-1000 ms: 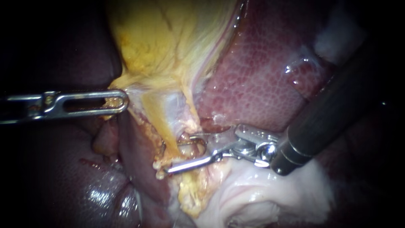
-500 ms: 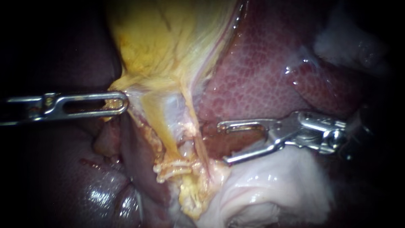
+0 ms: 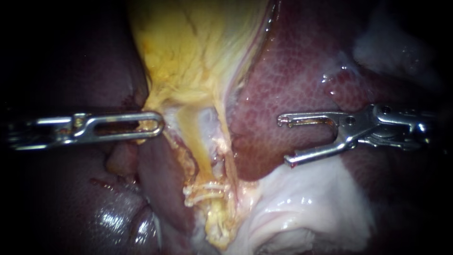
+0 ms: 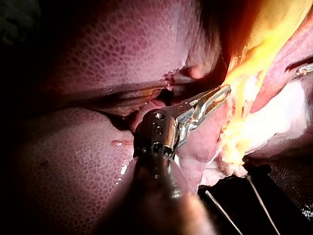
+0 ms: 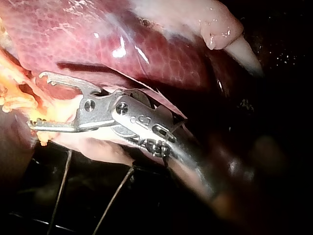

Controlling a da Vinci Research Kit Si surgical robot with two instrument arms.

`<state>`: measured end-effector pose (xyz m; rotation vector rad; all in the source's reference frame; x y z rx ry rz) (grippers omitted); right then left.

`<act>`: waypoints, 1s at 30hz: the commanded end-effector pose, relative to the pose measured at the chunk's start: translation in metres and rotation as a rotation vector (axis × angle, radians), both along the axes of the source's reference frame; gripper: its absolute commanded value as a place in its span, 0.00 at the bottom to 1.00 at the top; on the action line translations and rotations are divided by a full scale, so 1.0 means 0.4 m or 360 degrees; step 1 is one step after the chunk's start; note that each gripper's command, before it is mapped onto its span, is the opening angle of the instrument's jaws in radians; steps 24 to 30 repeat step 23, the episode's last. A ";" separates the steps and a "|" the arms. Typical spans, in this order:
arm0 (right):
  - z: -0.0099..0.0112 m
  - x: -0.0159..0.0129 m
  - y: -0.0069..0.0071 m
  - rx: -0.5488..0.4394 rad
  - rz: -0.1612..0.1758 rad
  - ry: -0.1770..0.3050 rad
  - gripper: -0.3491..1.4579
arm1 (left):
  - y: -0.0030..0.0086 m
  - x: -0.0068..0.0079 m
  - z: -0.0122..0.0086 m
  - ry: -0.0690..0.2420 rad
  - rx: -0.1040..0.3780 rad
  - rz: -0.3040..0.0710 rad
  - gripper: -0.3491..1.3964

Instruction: Going back second clip left tube

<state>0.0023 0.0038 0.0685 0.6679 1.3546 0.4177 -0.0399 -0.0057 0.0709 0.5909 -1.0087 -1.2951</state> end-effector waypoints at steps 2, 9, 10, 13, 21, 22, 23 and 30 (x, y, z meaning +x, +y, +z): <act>0.0000 0.0002 -0.0003 -0.0001 0.0000 0.0000 0.52 | -0.0002 -0.0039 0.0022 0.0013 0.0008 0.0022 0.00; -0.0012 0.0009 -0.0008 -0.0013 -0.0002 0.0000 0.52 | 0.0008 -0.0091 0.0056 0.0015 0.0012 0.0038 0.00; -0.0012 0.0009 -0.0008 -0.0013 -0.0002 0.0000 0.52 | 0.0009 -0.0091 0.0058 0.0014 0.0012 0.0039 0.00; -0.0014 0.0008 -0.0009 -0.0013 -0.0002 0.0000 0.52 | 0.0012 -0.0088 0.0065 0.0016 0.0013 0.0044 0.00; -0.0019 0.0010 -0.0011 -0.0013 -0.0003 0.0000 0.52 | 0.0012 -0.0085 0.0065 0.0016 0.0013 0.0045 0.00; -0.0020 0.0010 -0.0011 -0.0013 -0.0003 0.0001 0.52 | 0.0012 -0.0085 0.0065 0.0016 0.0013 0.0045 0.00; -0.0021 0.0010 -0.0012 -0.0013 -0.0003 0.0001 0.52 | 0.0012 -0.0083 0.0064 0.0015 0.0014 0.0045 0.00; -0.0021 0.0010 -0.0012 -0.0013 -0.0003 0.0001 0.52 | 0.0012 -0.0083 0.0064 0.0015 0.0014 0.0045 0.00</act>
